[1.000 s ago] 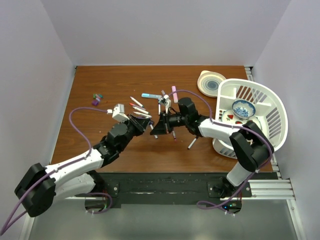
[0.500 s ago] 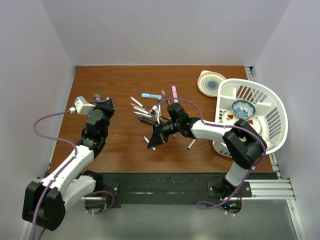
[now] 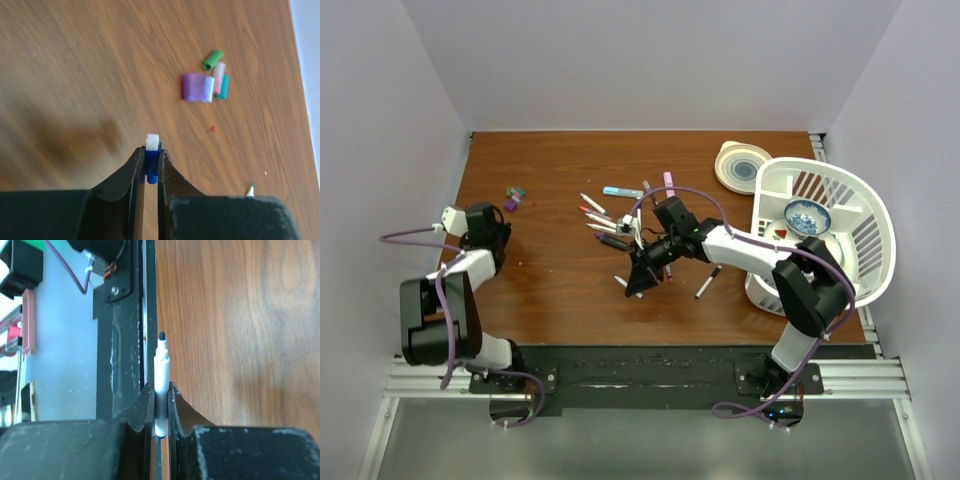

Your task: Open the pen caps

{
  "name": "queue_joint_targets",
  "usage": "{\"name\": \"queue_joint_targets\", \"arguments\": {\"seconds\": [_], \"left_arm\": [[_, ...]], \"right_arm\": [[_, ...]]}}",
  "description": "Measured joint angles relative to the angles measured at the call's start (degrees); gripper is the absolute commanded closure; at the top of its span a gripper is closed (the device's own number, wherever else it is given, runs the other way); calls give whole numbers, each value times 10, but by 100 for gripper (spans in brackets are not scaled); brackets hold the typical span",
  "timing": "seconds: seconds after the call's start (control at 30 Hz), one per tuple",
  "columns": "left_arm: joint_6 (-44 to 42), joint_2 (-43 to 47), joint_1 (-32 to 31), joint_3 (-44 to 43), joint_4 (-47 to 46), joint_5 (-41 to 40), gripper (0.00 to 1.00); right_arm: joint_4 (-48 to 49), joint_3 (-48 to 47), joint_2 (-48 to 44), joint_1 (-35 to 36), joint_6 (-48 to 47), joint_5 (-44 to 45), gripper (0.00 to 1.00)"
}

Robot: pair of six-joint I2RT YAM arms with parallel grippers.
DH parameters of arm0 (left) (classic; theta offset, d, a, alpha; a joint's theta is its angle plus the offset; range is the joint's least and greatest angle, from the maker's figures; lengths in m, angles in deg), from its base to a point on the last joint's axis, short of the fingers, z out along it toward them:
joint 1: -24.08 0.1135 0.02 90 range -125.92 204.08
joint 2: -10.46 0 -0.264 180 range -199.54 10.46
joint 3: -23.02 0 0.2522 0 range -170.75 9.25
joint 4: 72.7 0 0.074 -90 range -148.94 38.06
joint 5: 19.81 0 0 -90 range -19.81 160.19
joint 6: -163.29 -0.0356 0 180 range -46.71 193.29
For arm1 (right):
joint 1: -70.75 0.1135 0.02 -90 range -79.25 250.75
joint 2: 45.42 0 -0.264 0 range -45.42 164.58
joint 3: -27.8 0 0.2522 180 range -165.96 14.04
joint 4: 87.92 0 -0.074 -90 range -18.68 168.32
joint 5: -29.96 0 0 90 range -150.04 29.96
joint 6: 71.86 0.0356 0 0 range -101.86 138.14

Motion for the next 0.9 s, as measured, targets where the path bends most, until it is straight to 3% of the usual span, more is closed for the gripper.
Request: {"name": "queue_joint_targets", "arguments": {"seconds": [0.2,0.3,0.4,0.43,0.53,0.6,0.9], "left_arm": [[-2,-108,28,-85,10,24,98],[-7,-174,37,-143,16,46,92],[-11,-228,41,-193,28,65,75],[-14,-241,42,-205,32,71,62],[-19,-255,43,-225,37,90,38],[-18,-255,44,-233,38,99,31],[-22,-227,50,-242,88,147,28]], "right_arm": [[-27,-1,0,-4,-26,-3,100],[-34,-3,0,-9,-32,-3,100],[-37,-3,0,-16,-37,-3,100],[-38,-3,0,-18,-38,-3,100],[-42,-3,0,-23,-41,-3,100],[-44,-3,0,-26,-45,-3,100],[-65,-14,0,-26,-72,32,100]]}}
